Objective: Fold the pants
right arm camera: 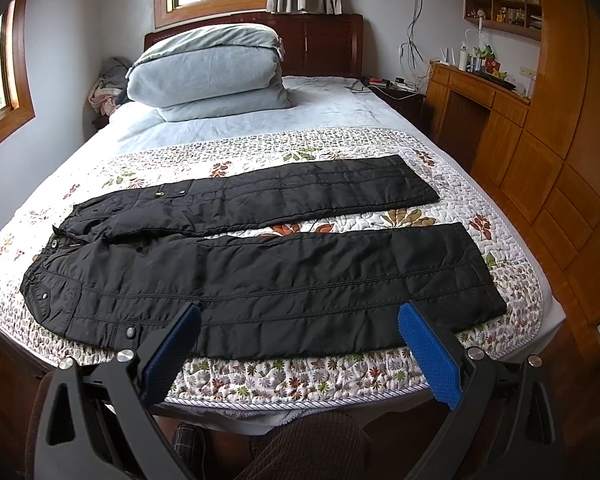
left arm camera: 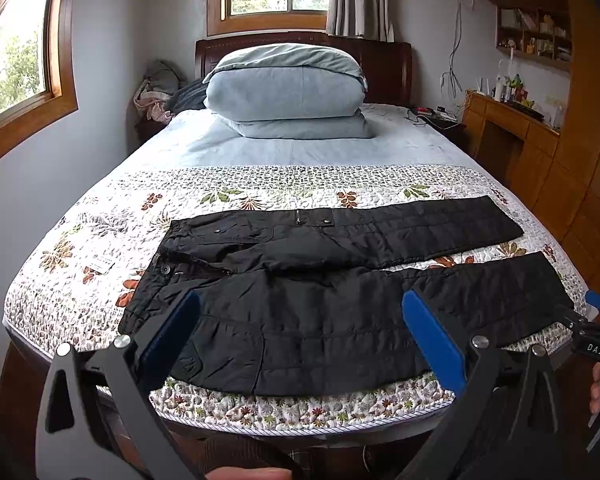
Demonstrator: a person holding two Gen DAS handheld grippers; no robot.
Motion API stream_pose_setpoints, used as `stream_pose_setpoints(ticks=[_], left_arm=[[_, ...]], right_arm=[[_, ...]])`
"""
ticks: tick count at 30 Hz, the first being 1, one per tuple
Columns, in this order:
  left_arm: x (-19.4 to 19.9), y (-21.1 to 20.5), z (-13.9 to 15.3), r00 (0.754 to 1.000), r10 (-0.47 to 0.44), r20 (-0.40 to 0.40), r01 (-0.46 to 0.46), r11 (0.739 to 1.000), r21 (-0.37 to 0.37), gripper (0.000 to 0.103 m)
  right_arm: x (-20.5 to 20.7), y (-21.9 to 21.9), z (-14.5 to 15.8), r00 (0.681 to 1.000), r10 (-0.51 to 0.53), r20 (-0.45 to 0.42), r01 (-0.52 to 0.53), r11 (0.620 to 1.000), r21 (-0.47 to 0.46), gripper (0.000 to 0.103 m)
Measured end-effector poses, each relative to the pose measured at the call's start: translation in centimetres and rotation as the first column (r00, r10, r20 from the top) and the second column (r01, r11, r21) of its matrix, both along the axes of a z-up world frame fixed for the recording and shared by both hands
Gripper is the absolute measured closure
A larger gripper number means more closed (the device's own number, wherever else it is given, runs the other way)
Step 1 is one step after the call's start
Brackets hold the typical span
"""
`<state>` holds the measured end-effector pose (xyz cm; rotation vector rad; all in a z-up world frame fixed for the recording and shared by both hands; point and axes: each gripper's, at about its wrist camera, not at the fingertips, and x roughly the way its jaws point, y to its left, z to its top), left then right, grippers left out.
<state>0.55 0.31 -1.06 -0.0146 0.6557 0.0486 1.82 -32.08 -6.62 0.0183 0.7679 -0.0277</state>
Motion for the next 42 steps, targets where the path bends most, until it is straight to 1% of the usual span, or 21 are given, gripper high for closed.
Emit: stream_pose_setpoints(ticks=[18,42], left_arm=[[0.09,0.25,-0.12,1.0,0.008,0.001,-0.008,1.0,0.016,0.002],[0.18,0.1,-0.09,1.0,0.006,-0.006,-0.006,1.0,0.015,0.002]], right_arm=[[0.03,-0.22,0.11,1.0,-0.006,0.003,0.006,1.0,0.005,0.003],[0.04,-0.1,-0.06,1.0,-0.001,0.0,0.001,1.0,0.009,0.003]])
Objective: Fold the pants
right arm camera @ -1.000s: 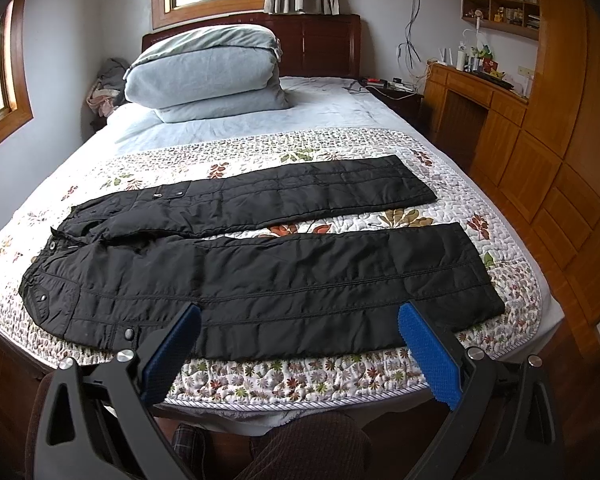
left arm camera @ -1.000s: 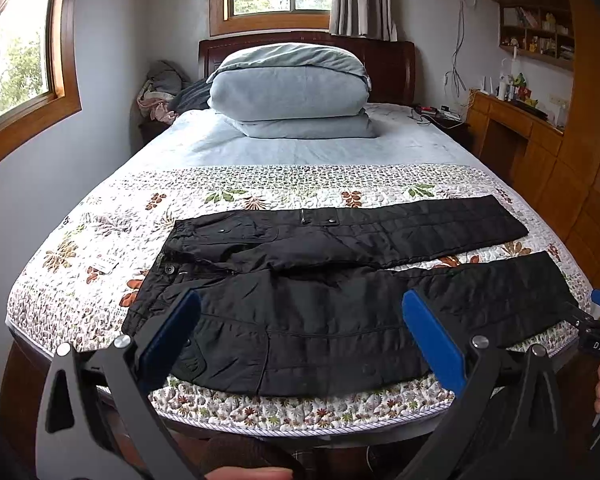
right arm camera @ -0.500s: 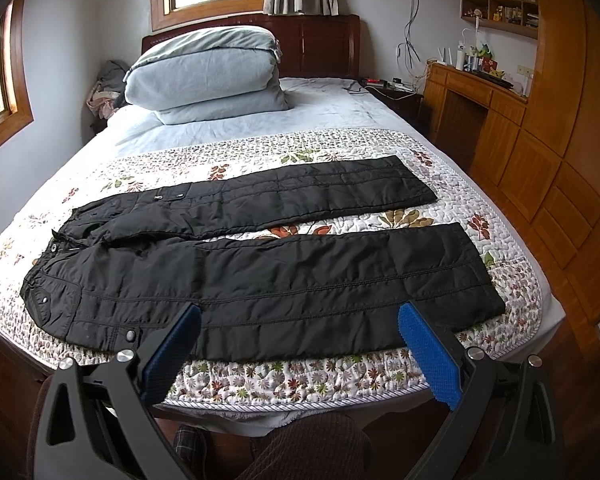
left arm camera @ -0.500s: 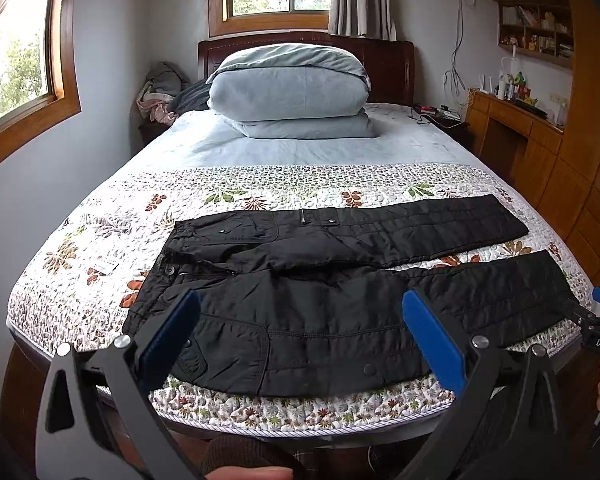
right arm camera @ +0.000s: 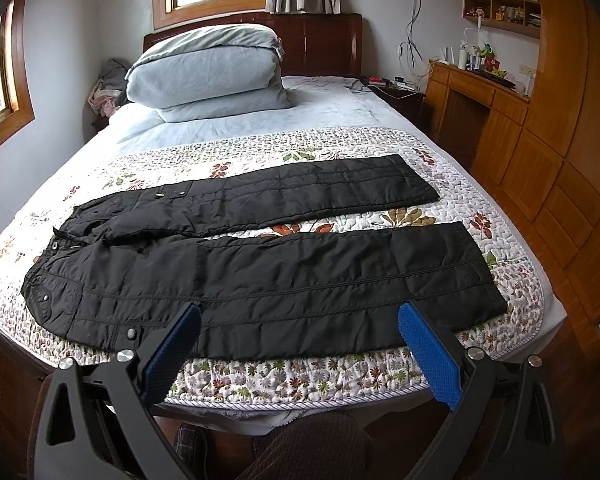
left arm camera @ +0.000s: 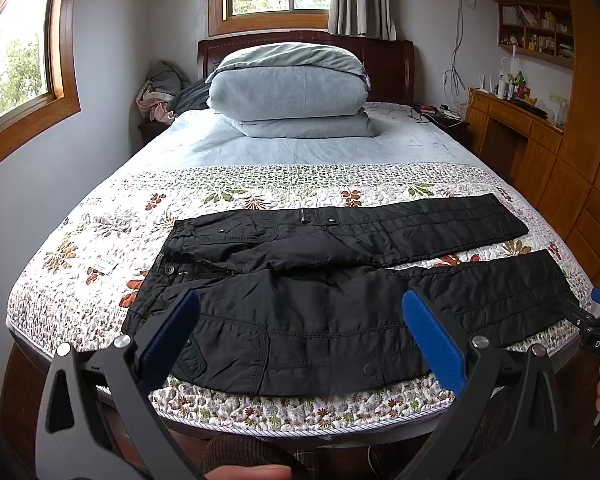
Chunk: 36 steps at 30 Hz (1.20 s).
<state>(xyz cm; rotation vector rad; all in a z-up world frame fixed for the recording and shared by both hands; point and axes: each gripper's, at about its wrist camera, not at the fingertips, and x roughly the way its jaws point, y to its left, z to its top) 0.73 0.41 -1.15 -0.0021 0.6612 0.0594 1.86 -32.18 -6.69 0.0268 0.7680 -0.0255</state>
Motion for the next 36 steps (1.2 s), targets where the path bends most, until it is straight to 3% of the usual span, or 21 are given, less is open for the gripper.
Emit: stream_pose_setpoints(ticks=[8,12,15,17,20,22,24,26,28,31,32,33,35,36], left_arm=[[0.0,0.0,0.0,1.0,-0.001,0.0,0.001,1.0,0.0,0.002],[0.4,0.3,-0.3,1.0,-0.011,-0.021,0.01,0.999,-0.033,0.002],[1.5,1.7,-0.7,0.996,-0.047,-0.075,0.036,0.99,-0.135,0.002],[2.7,3.0,-1.1,0.99,-0.073,-0.117,0.05,0.98,-0.19,0.002],[6.2,5.1,-1.9,0.979,-0.047,-0.198,0.021,0.991,-0.13,0.002],[8.5,6.8,-2.6,0.965,-0.014,-0.264,-0.017,0.993,-0.117,0.002],[11.5,9.5,-3.7,0.94,0.005,-0.342,-0.063,0.985,-0.159,0.002],[14.4,12.1,-4.8,0.913,0.004,-0.407,-0.098,0.973,-0.21,0.002],[17.8,15.0,-6.2,0.877,0.034,-0.478,-0.162,0.96,-0.228,0.002],[22.7,19.0,-8.5,0.815,0.034,-0.578,-0.236,0.931,-0.278,0.002],[24.2,20.3,-9.4,0.788,0.019,-0.615,-0.264,0.913,-0.31,0.002],[26.2,22.2,-10.9,0.745,-0.02,-0.667,-0.309,0.875,-0.372,0.002],[28.0,24.5,-12.4,0.706,-0.033,-0.707,-0.399,0.807,-0.436,0.002],[29.0,25.9,-13.3,0.678,-0.003,-0.735,-0.456,0.782,-0.424,0.002]], right_arm=[[0.0,-0.1,0.0,1.0,0.004,-0.002,-0.004,1.0,0.007,0.003],[0.2,-0.4,-0.1,0.999,0.032,-0.013,-0.031,0.997,0.065,0.003],[1.2,-1.7,0.0,0.996,0.084,-0.04,-0.076,0.981,0.178,0.003],[2.5,-2.5,0.6,0.995,0.086,-0.051,-0.077,0.983,0.168,0.003],[6.4,-4.2,2.1,0.997,0.06,-0.058,-0.056,0.996,0.072,0.003],[10.6,-6.4,2.7,0.994,0.043,-0.099,-0.038,0.998,0.057,0.003],[15.7,-8.7,2.6,0.982,0.058,-0.179,-0.044,0.996,0.077,0.003],[20.1,-10.7,1.9,0.971,0.027,-0.238,-0.018,0.999,0.041,0.003],[25.4,-12.8,0.9,0.953,0.004,-0.303,-0.009,1.0,-0.015,0.003],[32.3,-16.0,-1.4,0.914,0.003,-0.406,-0.004,1.0,-0.001,0.003],[34.1,-17.0,-2.1,0.902,0.012,-0.432,-0.003,1.0,0.023,0.003],[36.6,-18.3,-3.1,0.888,0.018,-0.46,0.01,0.998,0.057,0.003],[40.1,-20.2,-4.7,0.867,0.022,-0.498,0.035,0.994,0.105,0.003],[41.9,-21.1,-5.6,0.858,0.025,-0.513,0.043,0.992,0.121,0.003]])
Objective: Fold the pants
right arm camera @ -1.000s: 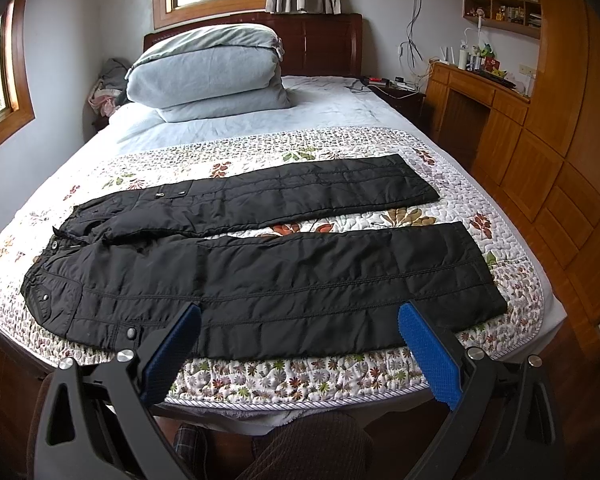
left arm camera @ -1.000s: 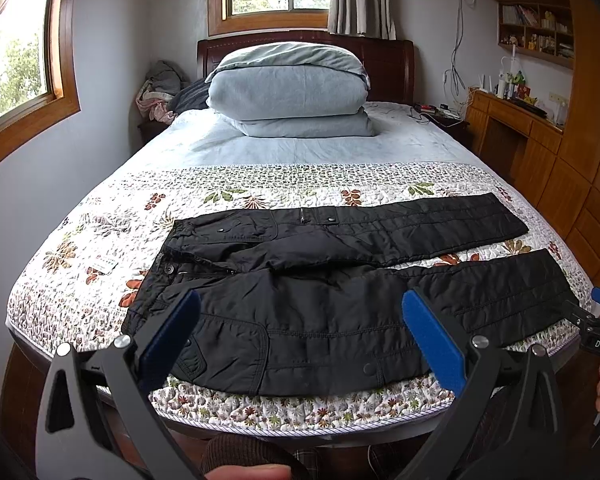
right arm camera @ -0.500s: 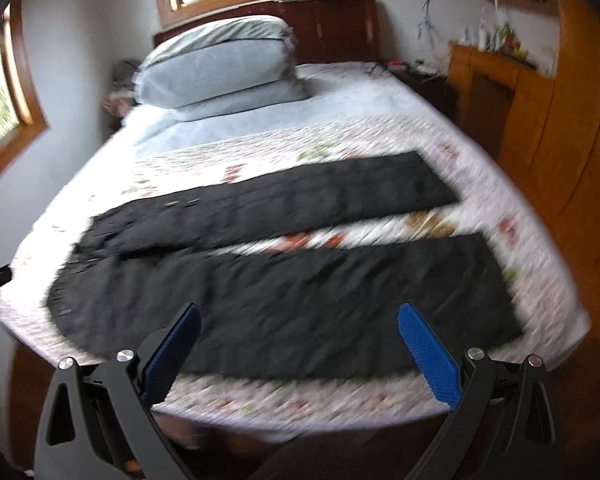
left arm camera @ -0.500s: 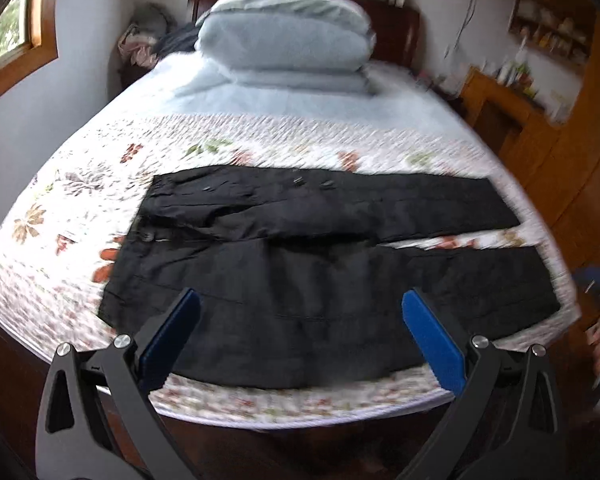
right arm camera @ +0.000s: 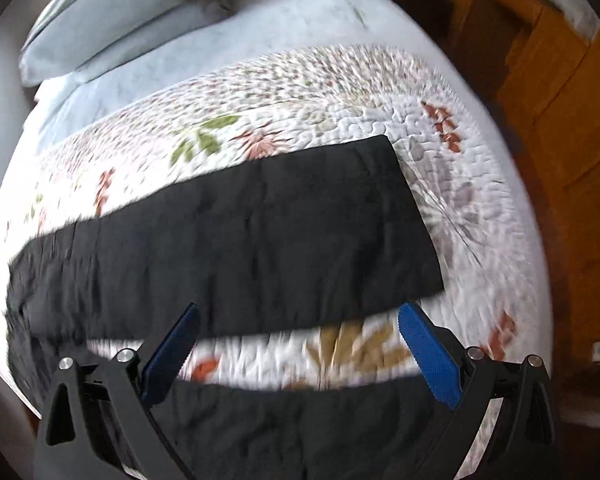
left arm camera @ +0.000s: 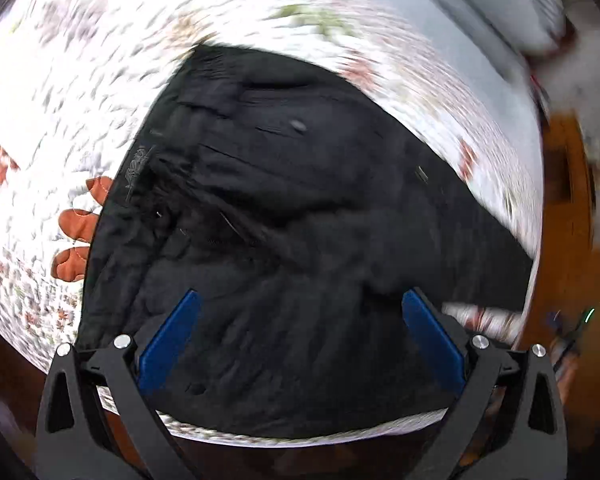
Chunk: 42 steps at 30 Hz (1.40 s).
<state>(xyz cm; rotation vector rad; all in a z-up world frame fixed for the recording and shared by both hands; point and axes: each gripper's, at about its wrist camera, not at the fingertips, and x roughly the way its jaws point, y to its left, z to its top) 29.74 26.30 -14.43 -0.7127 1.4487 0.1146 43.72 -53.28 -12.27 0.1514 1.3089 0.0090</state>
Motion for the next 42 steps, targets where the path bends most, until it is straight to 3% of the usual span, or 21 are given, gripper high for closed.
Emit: stream_pose_setpoints(ticks=[2,5,10,14,18,23,27,31,38,39,41,42], left_arm=[[1.7,1.7,-1.0,0.999,0.027,-0.045,-0.025,0.999,0.047,0.002],[4.7,3.6,-2.3,0.992,-0.047,-0.114,0.062,0.99,0.13,0.002],[7.4,6.3,-4.7,0.981,-0.036,-0.193,0.06,0.991,0.122,0.002],[9.4,7.6,-6.3,0.976,-0.026,-0.218,0.068,0.98,0.19,0.002],[10.8,8.5,-8.2,0.982,0.034,-0.186,-0.018,0.996,0.086,0.002],[12.1,7.8,-10.6,0.969,0.015,-0.245,0.014,0.993,0.116,0.002],[13.6,6.8,-9.7,0.986,-0.01,-0.165,0.026,0.995,0.098,0.003],[14.4,5.3,-10.0,0.978,-0.077,-0.193,0.106,0.984,0.141,0.003],[13.7,2.4,-9.3,0.992,-0.074,-0.105,0.084,0.992,0.095,0.004],[13.0,1.3,-8.8,0.99,-0.083,-0.112,0.096,0.989,0.116,0.006],[13.0,0.4,-8.7,0.984,-0.107,-0.144,0.13,0.979,0.159,0.021],[14.3,-0.3,-9.8,0.976,-0.129,-0.173,0.162,0.968,0.193,0.024]], right_arm=[[2.5,-0.8,-1.3,1.0,-0.008,-0.028,0.007,1.0,-0.016,0.003],[6.0,-2.0,-4.1,0.998,0.002,-0.069,-0.007,0.998,-0.065,0.003],[10.0,-3.9,-7.4,0.997,-0.003,-0.082,-0.006,0.994,-0.109,0.003],[11.5,-5.3,-9.0,0.996,-0.045,-0.076,0.039,0.996,-0.075,0.003],[12.7,-5.6,-10.5,0.995,-0.055,-0.079,0.054,0.998,-0.022,0.003],[13.3,-4.3,-11.8,0.996,0.017,-0.089,-0.025,0.995,-0.093,0.003],[13.4,-4.0,-12.0,0.995,0.046,-0.086,-0.055,0.994,-0.096,0.003],[13.0,-4.6,-11.1,0.997,0.054,-0.06,-0.057,0.996,-0.062,0.003],[13.5,-7.4,-10.1,0.997,0.061,-0.049,-0.063,0.996,-0.056,0.003],[13.7,-7.4,-10.3,0.997,0.062,-0.053,-0.065,0.996,-0.062,0.003],[14.2,-7.3,-11.3,0.995,0.055,-0.084,-0.066,0.99,-0.124,0.003],[14.5,-7.2,-12.0,0.994,0.059,-0.097,-0.073,0.986,-0.15,0.003]])
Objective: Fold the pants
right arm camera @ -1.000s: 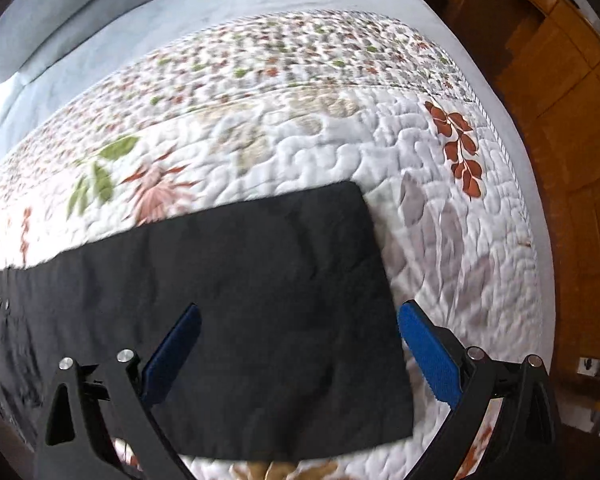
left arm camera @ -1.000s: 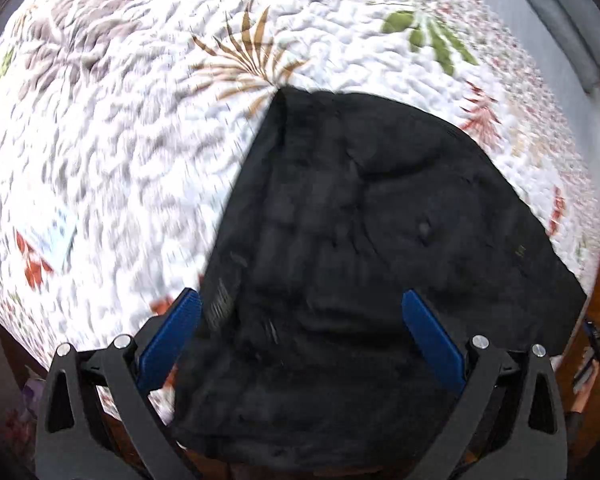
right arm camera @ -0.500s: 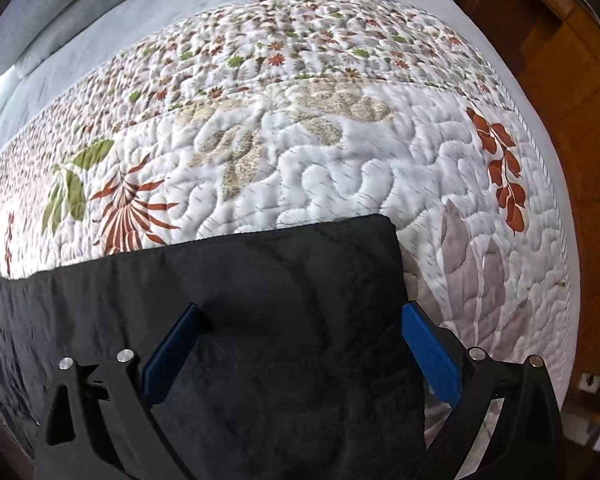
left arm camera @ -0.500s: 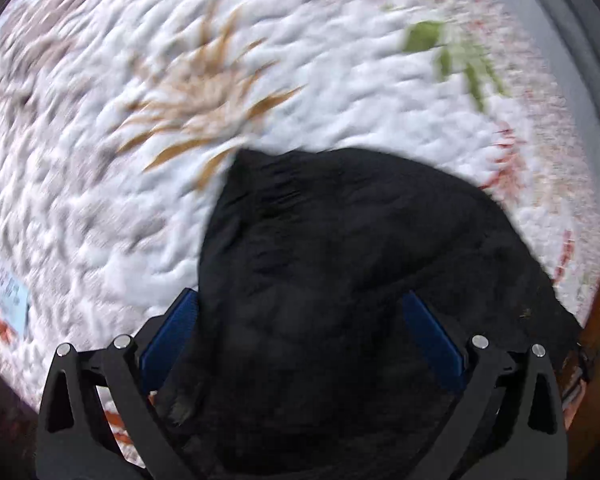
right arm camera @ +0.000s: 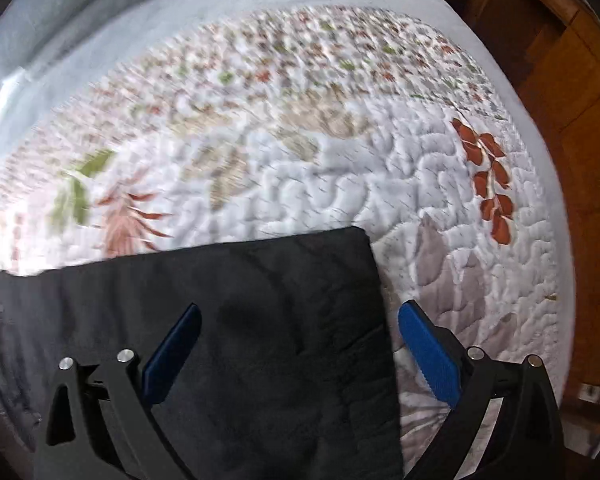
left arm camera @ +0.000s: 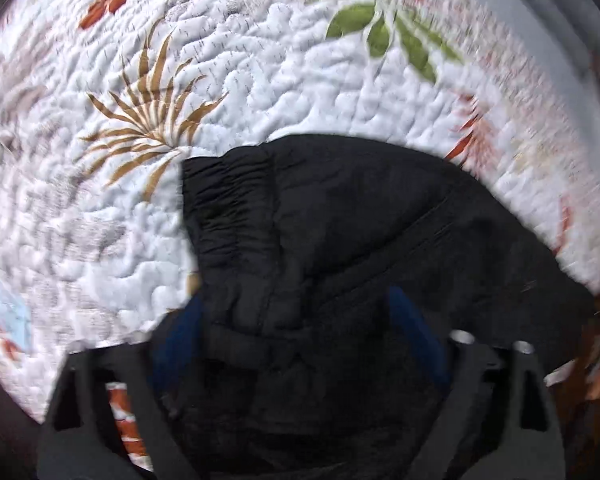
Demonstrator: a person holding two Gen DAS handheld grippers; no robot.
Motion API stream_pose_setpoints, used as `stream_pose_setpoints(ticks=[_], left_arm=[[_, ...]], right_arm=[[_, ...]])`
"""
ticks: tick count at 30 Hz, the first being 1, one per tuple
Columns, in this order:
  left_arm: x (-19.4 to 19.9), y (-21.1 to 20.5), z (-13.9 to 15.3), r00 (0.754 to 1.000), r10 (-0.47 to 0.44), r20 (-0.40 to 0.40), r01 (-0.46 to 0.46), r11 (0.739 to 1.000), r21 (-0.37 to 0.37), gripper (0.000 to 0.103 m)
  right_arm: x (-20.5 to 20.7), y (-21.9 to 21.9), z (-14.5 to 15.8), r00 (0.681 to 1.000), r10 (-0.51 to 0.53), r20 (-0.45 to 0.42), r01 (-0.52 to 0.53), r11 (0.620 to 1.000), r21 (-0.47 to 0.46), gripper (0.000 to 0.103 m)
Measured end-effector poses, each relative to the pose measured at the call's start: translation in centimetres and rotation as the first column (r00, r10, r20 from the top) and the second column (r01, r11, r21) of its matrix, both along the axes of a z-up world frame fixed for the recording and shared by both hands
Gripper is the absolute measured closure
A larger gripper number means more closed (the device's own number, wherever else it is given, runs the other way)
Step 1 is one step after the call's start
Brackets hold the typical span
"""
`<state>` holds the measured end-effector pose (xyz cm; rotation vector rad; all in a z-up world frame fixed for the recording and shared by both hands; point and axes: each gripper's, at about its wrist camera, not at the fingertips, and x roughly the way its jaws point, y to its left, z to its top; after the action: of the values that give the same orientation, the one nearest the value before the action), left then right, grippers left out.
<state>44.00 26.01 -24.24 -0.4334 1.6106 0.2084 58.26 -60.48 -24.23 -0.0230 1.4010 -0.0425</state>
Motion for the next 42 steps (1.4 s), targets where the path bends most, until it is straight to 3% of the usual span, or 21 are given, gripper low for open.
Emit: stream_pose_setpoints(ticks=[4,7,9,11,13,17,22,26,34,37,42], left_arm=[[0.6,-1.5,-0.4,1.0,-0.018,-0.016,0.019,0.999,0.03,0.026],[1.1,-1.8,-0.5,1.0,-0.006,-0.016,0.007,0.999,0.04,0.033],[0.3,-0.7,0.2,1.0,-0.005,-0.013,0.006,0.999,0.046,0.039],[-0.2,0.1,0.5,1.0,0.002,-0.009,-0.001,0.999,0.051,0.047],[-0.5,0.0,1.0,1.0,-0.012,-0.007,0.013,0.998,0.063,0.055],[-1.5,0.3,2.9,1.0,-0.003,0.023,0.002,0.999,0.04,0.074],[-3.1,-1.0,5.0,0.995,-0.023,0.094,0.019,0.999,0.036,0.082],[-4.8,-1.2,6.6,0.982,-0.021,0.185,0.019,1.0,0.014,0.084],[-9.7,-0.6,10.3,0.905,-0.019,0.425,0.059,0.995,-0.082,0.084],[-12.3,-1.2,11.9,0.859,-0.04,0.51,0.105,0.99,-0.099,0.084],[-18.1,-2.4,14.7,0.75,-0.129,0.649,0.243,0.966,-0.089,0.083]], right_arm=[[0.2,1.0,-0.5,0.999,0.033,0.021,-0.031,0.996,-0.081,0.004],[0.1,1.6,0.0,0.998,0.054,0.035,-0.051,0.995,-0.082,0.017],[0.0,2.1,0.3,0.998,0.052,0.038,-0.048,0.994,-0.095,0.035],[-0.3,2.5,1.3,0.998,0.056,0.038,-0.052,0.994,-0.096,0.071],[-0.8,3.1,2.5,0.997,0.052,0.051,-0.047,0.995,-0.089,0.086],[-2.1,5.0,4.9,0.99,0.084,0.109,-0.072,0.991,-0.113,0.09],[-6.4,7.1,9.2,0.959,0.158,0.234,-0.147,0.987,-0.062,0.091],[-9.5,8.8,12.8,0.914,0.235,0.331,-0.234,0.971,-0.043,0.091],[-17.4,9.7,17.2,0.839,0.269,0.473,-0.304,0.953,-0.002,0.091],[-20.4,8.5,18.1,0.817,0.246,0.521,-0.306,0.952,0.03,0.091],[-25.8,5.5,18.2,0.808,0.207,0.551,-0.277,0.96,0.045,0.091]])
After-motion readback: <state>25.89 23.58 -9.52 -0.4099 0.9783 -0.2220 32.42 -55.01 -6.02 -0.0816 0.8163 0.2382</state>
